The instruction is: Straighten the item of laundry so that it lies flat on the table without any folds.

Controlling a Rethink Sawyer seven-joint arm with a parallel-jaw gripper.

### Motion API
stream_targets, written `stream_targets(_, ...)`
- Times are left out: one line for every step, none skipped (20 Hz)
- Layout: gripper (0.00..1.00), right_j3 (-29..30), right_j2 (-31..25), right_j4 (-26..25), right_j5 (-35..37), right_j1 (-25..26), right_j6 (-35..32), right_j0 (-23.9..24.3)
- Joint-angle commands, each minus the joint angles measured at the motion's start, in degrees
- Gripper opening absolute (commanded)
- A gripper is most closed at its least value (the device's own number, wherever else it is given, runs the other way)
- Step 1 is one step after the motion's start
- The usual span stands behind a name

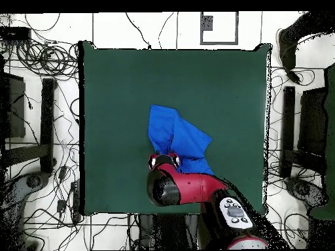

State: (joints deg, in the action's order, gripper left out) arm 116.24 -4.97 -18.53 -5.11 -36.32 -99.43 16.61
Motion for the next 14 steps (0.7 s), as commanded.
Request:
stream_targets(1.0, 1.3, -3.1, 3.4, 2.3, -0.6, -10.7, -1.7)
stream_targets(1.0, 1.8, -3.0, 3.3, 2.1, -0.9, -10.8, -1.7)
stream_targets(1.0, 2.0, -3.1, 3.3, 2.2, -1.1, -10.8, -1.6)
stream_targets(1.0, 2.2, -2.9, 3.2, 1.9, -1.0, -10.9, -1.8)
stream_targets(1.0, 2.2, -2.8, 3.2, 1.8, -0.9, -10.9, -1.9)
stream_targets(1.0, 1.6, -2.8, 3.3, 2.1, -0.8, -10.7, -2.0)
stream_targets(1.0, 1.4, -2.8, 3.2, 1.9, -0.5, -10.7, -2.1)
stream_targets(1.0, 1.3, -2.7, 3.2, 1.8, -0.3, -10.7, -2.1)
stream_targets(1.0, 1.2, -2.6, 3.0, 1.6, -0.2, -10.6, -2.2)
stream_targets(1.0, 1.2, -2.5, 2.9, 1.4, -0.2, -10.5, -2.3)
stream_targets(1.0, 1.3, -2.8, 2.8, 0.9, -0.1, -10.7, -2.1)
stream_targets(0.0, 1.5, -3.0, 2.7, 0.7, 0.0, -10.7, -1.9)
stream_targets(0.0, 1.5, -3.1, 2.7, 0.6, 0.0, -10.7, -1.8)
stream_targets(0.0, 1.4, -3.2, 2.6, 0.6, 0.0, -10.7, -1.7)
